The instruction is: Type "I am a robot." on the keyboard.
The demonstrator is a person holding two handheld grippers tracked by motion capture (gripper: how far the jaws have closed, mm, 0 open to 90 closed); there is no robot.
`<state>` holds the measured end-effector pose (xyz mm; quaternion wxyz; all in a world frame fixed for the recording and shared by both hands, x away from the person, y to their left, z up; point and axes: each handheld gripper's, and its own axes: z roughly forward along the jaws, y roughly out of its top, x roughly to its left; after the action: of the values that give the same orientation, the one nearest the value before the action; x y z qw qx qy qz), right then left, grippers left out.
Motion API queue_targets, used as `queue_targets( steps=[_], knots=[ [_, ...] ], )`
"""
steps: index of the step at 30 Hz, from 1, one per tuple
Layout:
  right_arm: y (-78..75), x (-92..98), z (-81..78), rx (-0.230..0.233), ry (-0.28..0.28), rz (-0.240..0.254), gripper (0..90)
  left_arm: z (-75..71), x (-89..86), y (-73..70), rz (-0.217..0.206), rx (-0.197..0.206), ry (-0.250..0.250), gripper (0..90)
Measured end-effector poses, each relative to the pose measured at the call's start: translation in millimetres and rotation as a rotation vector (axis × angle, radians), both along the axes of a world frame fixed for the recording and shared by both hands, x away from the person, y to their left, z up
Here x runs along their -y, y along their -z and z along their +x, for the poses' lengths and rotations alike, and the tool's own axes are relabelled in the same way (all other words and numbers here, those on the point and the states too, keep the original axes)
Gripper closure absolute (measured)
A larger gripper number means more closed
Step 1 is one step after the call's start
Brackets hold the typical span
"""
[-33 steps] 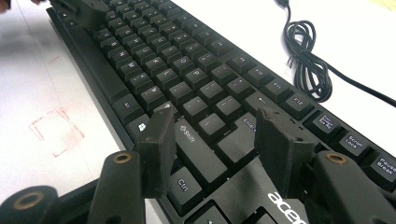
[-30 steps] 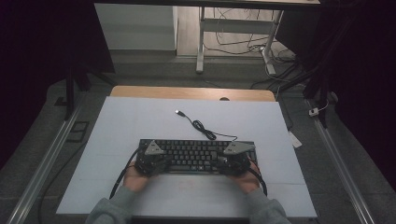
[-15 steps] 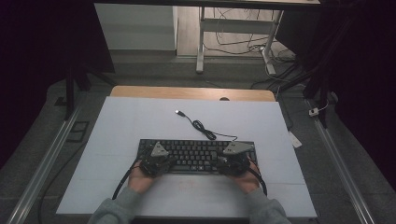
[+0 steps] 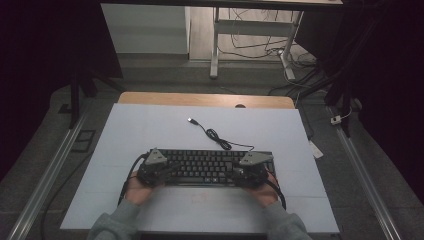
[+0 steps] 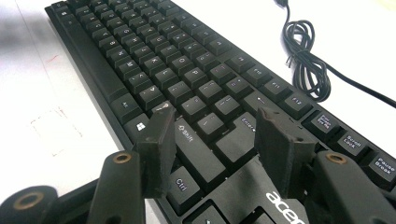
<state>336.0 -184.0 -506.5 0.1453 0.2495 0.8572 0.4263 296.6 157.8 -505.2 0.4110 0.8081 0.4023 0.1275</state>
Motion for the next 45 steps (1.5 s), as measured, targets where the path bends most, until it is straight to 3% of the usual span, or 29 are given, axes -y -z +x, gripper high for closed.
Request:
queue_targets(
  steps=[5, 11, 21, 29, 32, 38, 45],
  knots=[
    [0.1, 0.2, 0.4, 0.001, 0.0, -0.001, 48.2, -1.5, -14.6, 0.2, 0.029, 0.0, -0.057, 51.6],
    [0.2, -0.8, 1.0, 0.002, 0.0, 0.002, 48.2, -0.1, -20.5, 1.3, 0.043, -0.018, -0.075, 38.9],
    [-2.4, -15.4, 6.8, 0.019, -0.022, 0.004, 48.2, 0.6, -18.9, 2.7, 0.056, -0.029, -0.068, 34.9],
    [-4.3, -40.8, 16.9, 0.004, -0.037, -0.007, 49.9, 1.3, -18.2, 4.4, 0.064, -0.035, -0.068, 34.6],
    [-4.5, -50.7, 21.2, -0.009, -0.038, -0.015, 58.6, 1.3, -18.2, 4.5, 0.064, -0.035, -0.07, 34.5],
    [-3.5, -61.2, 26.0, -0.047, -0.061, -0.028, 88.4, 1.3, -18.6, 5.1, 0.066, -0.038, -0.071, 34.3],
    [-1.0, -78.3, 36.8, -0.059, -0.068, -0.045, 89.7, 1.0, -16.8, 5.7, 0.073, -0.037, -0.063, 34.1]
  ],
)
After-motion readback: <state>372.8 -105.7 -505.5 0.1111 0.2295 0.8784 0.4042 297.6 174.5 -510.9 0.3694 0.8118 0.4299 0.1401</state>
